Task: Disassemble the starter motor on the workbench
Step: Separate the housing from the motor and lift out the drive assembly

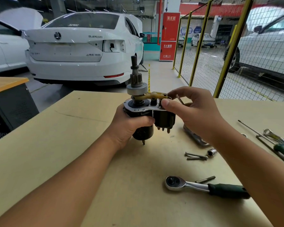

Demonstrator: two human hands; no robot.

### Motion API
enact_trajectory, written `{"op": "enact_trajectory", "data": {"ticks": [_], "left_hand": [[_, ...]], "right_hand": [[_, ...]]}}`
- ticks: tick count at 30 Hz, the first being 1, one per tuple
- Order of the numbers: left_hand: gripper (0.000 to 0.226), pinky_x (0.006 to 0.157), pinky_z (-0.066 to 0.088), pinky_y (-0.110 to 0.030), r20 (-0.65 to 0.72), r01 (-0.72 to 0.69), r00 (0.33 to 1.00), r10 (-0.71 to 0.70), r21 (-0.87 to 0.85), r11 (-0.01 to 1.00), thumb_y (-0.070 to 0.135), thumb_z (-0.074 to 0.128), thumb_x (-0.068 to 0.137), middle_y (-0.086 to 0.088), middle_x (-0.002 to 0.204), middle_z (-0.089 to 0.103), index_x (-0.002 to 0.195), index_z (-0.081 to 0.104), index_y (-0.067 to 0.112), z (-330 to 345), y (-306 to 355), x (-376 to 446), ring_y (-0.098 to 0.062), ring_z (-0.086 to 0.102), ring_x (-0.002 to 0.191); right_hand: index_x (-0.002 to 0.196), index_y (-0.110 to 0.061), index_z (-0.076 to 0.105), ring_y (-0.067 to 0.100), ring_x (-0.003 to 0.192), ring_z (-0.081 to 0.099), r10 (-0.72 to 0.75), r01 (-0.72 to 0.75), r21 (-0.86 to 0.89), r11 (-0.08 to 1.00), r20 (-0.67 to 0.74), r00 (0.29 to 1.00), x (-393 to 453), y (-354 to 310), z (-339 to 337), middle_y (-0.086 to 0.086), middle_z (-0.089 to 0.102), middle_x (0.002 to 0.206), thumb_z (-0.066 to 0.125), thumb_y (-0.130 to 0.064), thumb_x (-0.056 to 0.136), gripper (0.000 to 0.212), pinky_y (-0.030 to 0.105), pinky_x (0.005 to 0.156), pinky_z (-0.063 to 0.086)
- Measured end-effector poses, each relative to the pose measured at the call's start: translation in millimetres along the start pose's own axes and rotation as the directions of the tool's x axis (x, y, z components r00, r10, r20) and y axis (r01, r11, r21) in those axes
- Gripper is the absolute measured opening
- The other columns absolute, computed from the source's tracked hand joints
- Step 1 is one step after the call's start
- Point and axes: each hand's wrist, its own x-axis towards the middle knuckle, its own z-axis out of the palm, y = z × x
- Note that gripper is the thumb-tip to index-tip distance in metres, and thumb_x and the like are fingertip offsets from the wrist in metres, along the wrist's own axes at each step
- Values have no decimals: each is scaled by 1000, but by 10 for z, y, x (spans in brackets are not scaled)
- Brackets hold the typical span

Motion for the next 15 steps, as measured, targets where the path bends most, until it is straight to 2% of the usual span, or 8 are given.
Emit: {"op": "enact_trajectory", "data": {"ticks": [3, 8, 12, 15], "left_hand": [[65, 105, 50, -60, 10, 0, 1000, 0, 6, 1000, 18, 83, 61, -24, 113, 71, 119, 64, -4, 17, 12, 18, -40, 66, 113], [61, 98, 54, -53, 20, -7, 1000, 6, 13, 1000, 17, 83, 61, -23, 110, 71, 116, 66, -1, 39, 28, 25, -43, 66, 111], [58, 99, 51, -61, 44, 0, 999, -1, 9, 1000, 15, 83, 62, -29, 110, 69, 114, 65, -4, 35, 36, 33, -48, 63, 111], [59, 99, 49, -64, 43, 1, 999, -1, 9, 1000, 16, 83, 61, -31, 110, 67, 113, 65, -5, 35, 36, 32, -50, 62, 110]], "right_hand": [[101, -28, 71, 13, 79, 69, -8, 8, -46, 999, 8, 1000, -1, -7, -15, -8, 72, 97, 75, -34, 90, 13, 35, 70, 54], [102, -30, 65, 23, 81, 70, -28, 29, -83, 996, 13, 1000, -30, 5, -14, -10, 68, 100, 70, -30, 94, 9, 50, 74, 58], [105, -23, 66, 18, 89, 70, -27, 26, -37, 999, -13, 1000, -40, 25, 19, -9, 68, 101, 67, -27, 97, 9, 50, 79, 58], [106, -19, 67, 11, 93, 68, -32, 32, -22, 999, -22, 999, -45, 24, 36, -10, 67, 98, 66, -25, 98, 9, 45, 80, 59]]}}
